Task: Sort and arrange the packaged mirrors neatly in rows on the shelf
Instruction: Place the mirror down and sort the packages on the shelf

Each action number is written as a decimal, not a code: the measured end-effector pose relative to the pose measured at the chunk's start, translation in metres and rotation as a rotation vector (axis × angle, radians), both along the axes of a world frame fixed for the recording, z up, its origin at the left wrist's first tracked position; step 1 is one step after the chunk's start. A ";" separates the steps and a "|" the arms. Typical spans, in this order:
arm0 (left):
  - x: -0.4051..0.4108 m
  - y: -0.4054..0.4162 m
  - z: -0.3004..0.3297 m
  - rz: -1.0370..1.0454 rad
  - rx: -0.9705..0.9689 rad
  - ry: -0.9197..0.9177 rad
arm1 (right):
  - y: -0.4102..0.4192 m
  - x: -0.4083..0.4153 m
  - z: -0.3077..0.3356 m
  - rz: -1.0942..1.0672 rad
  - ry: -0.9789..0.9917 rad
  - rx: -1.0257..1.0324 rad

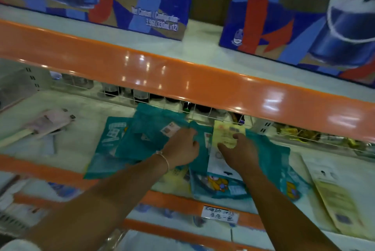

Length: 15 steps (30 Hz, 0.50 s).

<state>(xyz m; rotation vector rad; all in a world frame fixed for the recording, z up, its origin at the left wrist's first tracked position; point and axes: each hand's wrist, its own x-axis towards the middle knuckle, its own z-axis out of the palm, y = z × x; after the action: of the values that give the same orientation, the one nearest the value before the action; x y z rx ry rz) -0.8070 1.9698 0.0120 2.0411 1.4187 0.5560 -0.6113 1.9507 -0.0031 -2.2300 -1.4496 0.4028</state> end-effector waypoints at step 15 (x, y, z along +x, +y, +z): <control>0.086 -0.016 0.007 0.233 -0.208 -0.070 | -0.019 0.048 0.010 0.034 0.639 0.022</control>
<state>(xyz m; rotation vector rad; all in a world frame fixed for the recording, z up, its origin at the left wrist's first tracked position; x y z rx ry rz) -0.7209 1.9541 0.0186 1.6918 1.6119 0.5446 -0.5630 1.9318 0.0066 -1.8094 -1.1297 0.9953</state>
